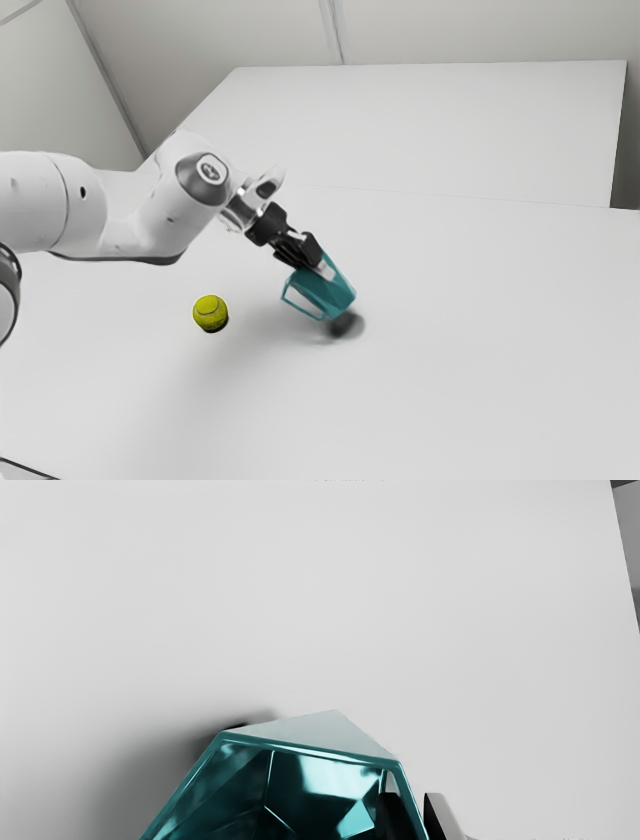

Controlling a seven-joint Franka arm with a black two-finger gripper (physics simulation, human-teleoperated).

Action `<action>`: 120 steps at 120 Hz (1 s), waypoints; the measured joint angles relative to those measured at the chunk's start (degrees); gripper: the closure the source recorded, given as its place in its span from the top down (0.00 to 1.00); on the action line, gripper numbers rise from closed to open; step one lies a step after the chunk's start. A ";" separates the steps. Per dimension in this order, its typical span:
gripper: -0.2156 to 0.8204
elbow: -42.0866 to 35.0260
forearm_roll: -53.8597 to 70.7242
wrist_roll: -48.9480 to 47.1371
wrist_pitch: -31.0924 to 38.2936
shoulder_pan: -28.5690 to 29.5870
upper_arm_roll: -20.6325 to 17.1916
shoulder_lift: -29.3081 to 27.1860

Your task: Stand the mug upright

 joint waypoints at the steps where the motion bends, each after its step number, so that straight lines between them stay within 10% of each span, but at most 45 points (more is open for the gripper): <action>1: 0.08 0.11 0.40 -0.05 0.00 0.00 0.00 -0.12; 120: 0.08 2.84 42.71 -9.27 -0.88 -0.27 0.13 -2.99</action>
